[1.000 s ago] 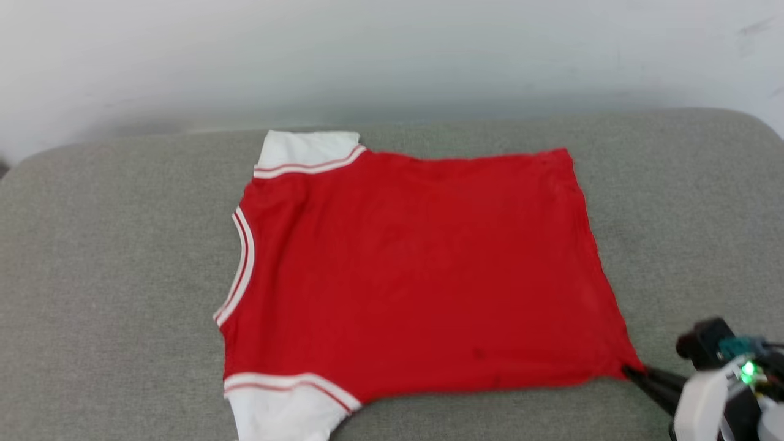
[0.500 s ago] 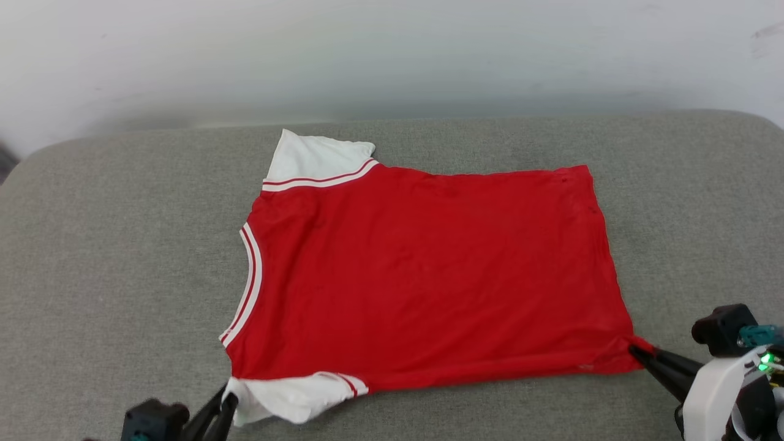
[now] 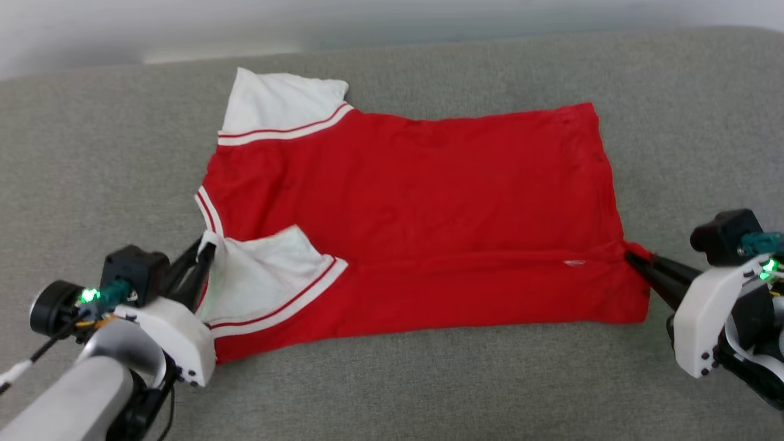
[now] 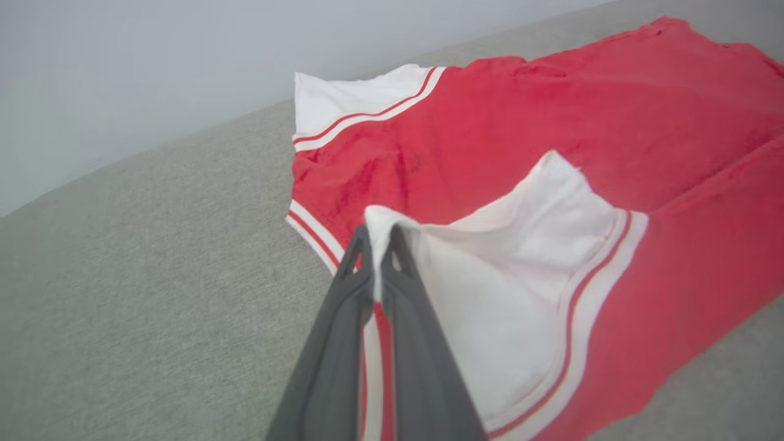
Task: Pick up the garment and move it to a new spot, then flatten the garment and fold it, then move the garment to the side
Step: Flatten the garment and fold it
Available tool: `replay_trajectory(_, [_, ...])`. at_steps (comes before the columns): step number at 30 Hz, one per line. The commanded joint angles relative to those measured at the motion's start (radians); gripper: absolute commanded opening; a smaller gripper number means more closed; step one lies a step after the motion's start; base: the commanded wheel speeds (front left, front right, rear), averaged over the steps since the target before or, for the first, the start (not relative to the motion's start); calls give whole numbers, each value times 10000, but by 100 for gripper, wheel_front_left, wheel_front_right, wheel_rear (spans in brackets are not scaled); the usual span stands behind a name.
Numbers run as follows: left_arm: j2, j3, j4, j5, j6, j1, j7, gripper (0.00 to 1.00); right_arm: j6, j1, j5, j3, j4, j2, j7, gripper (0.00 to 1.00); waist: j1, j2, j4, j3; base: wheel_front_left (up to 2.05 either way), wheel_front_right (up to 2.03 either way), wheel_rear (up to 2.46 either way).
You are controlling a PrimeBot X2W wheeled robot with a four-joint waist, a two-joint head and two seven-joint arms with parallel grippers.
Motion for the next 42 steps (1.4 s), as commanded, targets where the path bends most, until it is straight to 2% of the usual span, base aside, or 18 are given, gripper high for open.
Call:
replay_trajectory(1, [-143,-42,315,20,-134,-286,46,0,-7,-262,-71,26,169,162,65,0,-2,0,-154,500,0,0,0])
replay_trajectory(5, [-391,-207,1461,4,-576,-819,181,0,-7,-728,-186,318,764,461,238,0,-2,0,-179,929,0,0,0])
replay_trajectory(6, [-391,-207,1461,4,-576,-819,181,0,-7,-728,-186,318,764,461,238,0,-2,0,-179,929,0,0,0])
replay_trajectory(7, [-571,-339,2010,-51,-813,-971,204,0,-7,-889,-208,523,1098,591,255,0,-2,0,-180,1030,0,0,0])
replay_trajectory(10, [-844,-553,2746,0,-1092,-1091,176,0,-7,-974,-218,849,1575,737,195,0,-2,0,-157,1070,0,0,0])
replay_trajectory(16, [-1233,-797,3592,3,-1453,-1243,-19,0,-7,-1048,-31,1049,1969,846,-212,0,-2,0,-49,854,0,0,0])
replay_trajectory(17, [-1286,-823,3696,26,-1482,-1284,-54,0,-7,-1055,-22,1069,1999,838,-300,3,-2,0,-20,770,0,0,0])
replay_trajectory(18, [-1343,-842,3780,78,-1517,-1339,-105,33,-6,-1054,-22,1054,2009,820,-395,26,-2,0,20,677,0,0,0])
replay_trajectory(19, [-1362,-861,3841,162,-1494,-1432,-175,100,-6,-1042,-12,1040,1998,807,-466,47,-2,0,55,578,0,0,0])
replay_trajectory(20, [-1377,-864,3866,188,-1494,-1535,-233,100,-6,-1036,-22,1007,1966,796,-584,100,-2,0,84,478,0,0,0])
replay_trajectory(25, [-1105,-1094,3646,725,-1432,-1919,-110,100,-7,-806,-23,869,1825,734,-934,100,-2,0,231,-26,0,0,0])
replay_trajectory(31, [-481,-1223,2567,723,-1545,-2226,953,100,-7,-483,-171,658,1536,630,-1004,100,-2,0,337,-397,0,0,0])
replay_trajectory(36, [324,-982,1317,-221,-1855,-2432,2784,100,-7,-291,-306,445,1223,572,-931,100,-2,0,343,-507,0,0,0])
replay_trajectory(42, [1169,-1006,200,-1948,-2113,-2577,5864,100,-7,-178,-404,177,968,608,-816,100,-2,0,285,-513,0,0,0])
